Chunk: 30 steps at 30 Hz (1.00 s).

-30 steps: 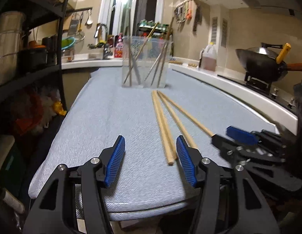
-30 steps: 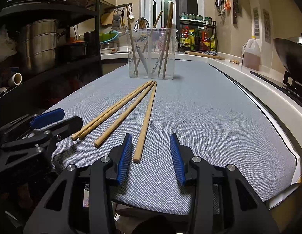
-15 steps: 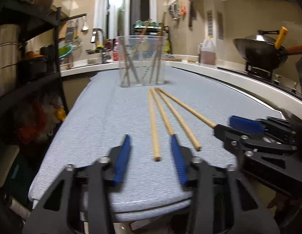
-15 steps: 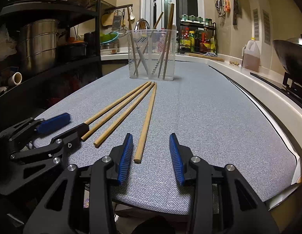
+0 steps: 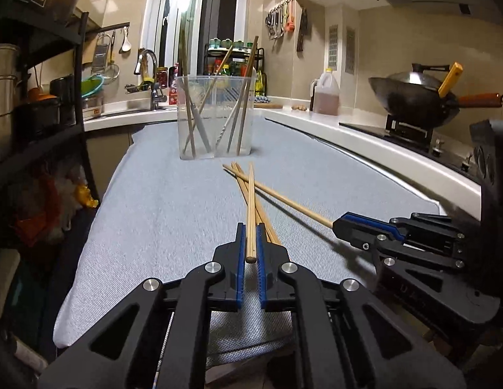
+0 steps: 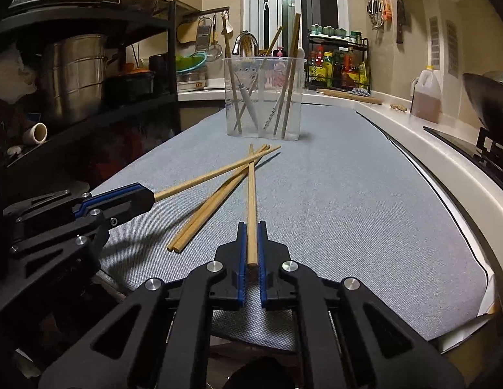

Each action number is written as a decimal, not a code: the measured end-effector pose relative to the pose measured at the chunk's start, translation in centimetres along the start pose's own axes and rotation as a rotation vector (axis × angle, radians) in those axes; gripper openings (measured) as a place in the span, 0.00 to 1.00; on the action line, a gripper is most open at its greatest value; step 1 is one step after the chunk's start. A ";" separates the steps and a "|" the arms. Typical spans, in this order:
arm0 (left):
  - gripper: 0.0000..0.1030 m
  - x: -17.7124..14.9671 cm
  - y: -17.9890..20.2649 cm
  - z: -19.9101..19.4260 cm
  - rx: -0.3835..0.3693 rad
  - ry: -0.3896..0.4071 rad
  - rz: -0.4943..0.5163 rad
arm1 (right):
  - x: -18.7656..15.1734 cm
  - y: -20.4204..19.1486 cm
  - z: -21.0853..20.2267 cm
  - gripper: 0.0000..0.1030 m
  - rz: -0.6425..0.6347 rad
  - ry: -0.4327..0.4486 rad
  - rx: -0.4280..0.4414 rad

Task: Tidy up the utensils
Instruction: 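Lift the chopstick with the left tool while the right tool carries its chopstick to the container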

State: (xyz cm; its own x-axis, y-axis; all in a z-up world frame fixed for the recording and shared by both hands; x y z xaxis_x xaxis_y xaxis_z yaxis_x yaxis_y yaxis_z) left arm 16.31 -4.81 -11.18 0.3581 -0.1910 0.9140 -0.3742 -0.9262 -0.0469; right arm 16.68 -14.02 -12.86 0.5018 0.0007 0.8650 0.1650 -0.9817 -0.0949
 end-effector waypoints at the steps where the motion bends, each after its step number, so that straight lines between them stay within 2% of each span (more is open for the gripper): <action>1: 0.06 0.1 0.0 -0.1 0.003 0.002 0.003 | 0.0 0.0 -0.1 0.06 0.001 0.001 -0.001; 6: 0.06 0.8 -0.2 -0.8 0.016 0.008 -0.008 | 0.2 0.5 -0.5 0.06 0.014 -0.008 -0.016; 13: 0.06 3.8 -1.9 -2.6 0.055 0.056 -0.019 | 1.8 1.5 -1.9 0.06 0.013 0.015 -0.055; 21: 0.06 7.2 -3.0 -3.9 0.075 0.127 0.005 | 5.0 2.2 -3.6 0.06 0.015 0.088 -0.064; 30: 0.06 11.8 -3.1 -4.8 0.061 0.200 0.041 | 9.6 1.4 -4.2 0.06 -0.020 0.153 -0.051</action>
State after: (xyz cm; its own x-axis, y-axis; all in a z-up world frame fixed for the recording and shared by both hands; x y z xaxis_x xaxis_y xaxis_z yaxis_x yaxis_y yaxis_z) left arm 17.54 -2.62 1.66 0.1644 -0.1660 0.9723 -0.3301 -0.9382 -0.1043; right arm 18.21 -16.21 -2.64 0.3627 -0.0048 0.9319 0.1287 -0.9901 -0.0552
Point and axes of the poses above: each gripper's, at about its wrist camera, not at the fingertips, and z roughly the way its jaws point, y to its right, x to its top, the point moved 9 cm from there along z, roughly the way its jaws point, and after that the axes turned 6 degrees about z, right-handed, at the moved point
